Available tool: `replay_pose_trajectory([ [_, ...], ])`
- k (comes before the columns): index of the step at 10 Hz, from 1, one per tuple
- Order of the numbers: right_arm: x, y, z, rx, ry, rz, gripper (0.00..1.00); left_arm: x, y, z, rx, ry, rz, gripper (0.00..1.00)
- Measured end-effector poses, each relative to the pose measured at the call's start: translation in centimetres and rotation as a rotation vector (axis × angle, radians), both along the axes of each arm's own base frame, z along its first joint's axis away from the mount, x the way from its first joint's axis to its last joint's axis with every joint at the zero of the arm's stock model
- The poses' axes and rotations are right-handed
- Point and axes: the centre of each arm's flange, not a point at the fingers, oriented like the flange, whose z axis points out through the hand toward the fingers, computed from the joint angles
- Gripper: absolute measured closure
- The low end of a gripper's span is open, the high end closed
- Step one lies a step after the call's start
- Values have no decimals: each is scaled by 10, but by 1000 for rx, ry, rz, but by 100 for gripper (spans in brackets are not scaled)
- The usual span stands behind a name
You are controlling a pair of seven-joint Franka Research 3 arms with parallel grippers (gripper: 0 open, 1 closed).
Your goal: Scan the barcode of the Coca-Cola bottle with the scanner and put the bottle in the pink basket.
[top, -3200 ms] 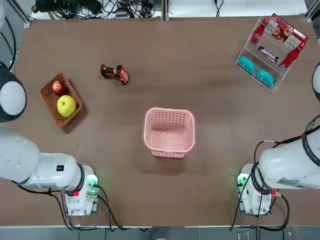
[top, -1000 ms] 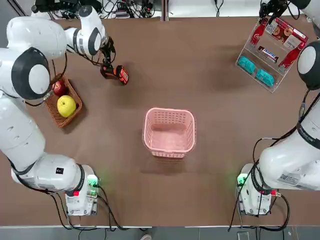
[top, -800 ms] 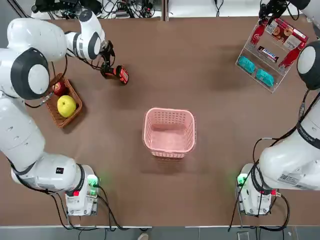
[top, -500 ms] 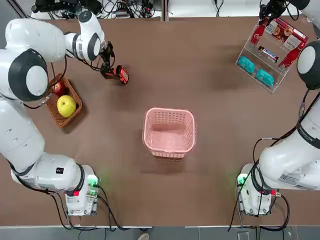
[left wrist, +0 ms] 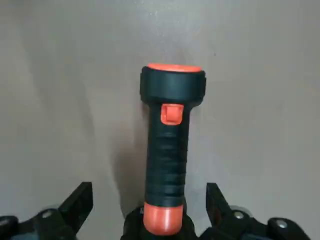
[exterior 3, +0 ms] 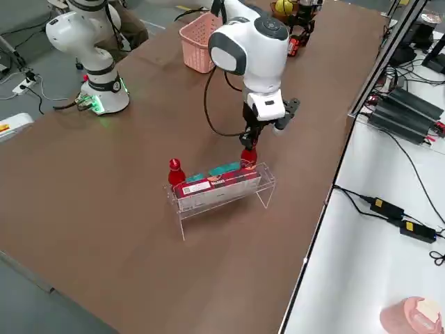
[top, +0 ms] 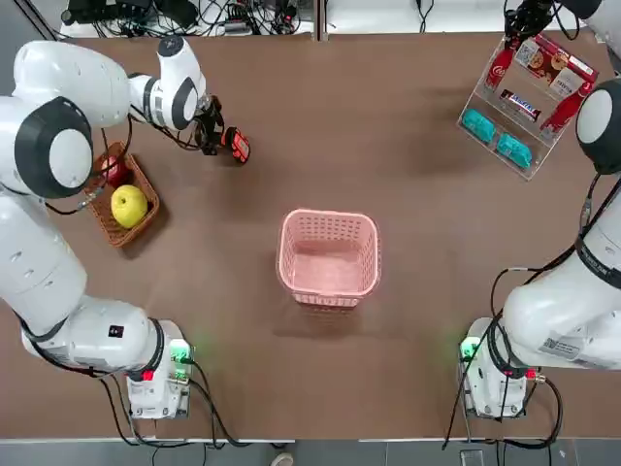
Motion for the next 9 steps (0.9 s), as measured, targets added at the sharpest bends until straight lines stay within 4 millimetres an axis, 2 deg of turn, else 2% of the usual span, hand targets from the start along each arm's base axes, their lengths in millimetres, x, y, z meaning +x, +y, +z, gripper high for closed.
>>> replay_pose_trajectory([
  [4, 1, 2, 6, 2, 3, 3, 68, 1, 12, -3, 24, -12, -16, 0],
  [9, -7, -1, 66, 9, 61, 17, 68, -2, 11, -15, 15, -29, -20, 0],
])
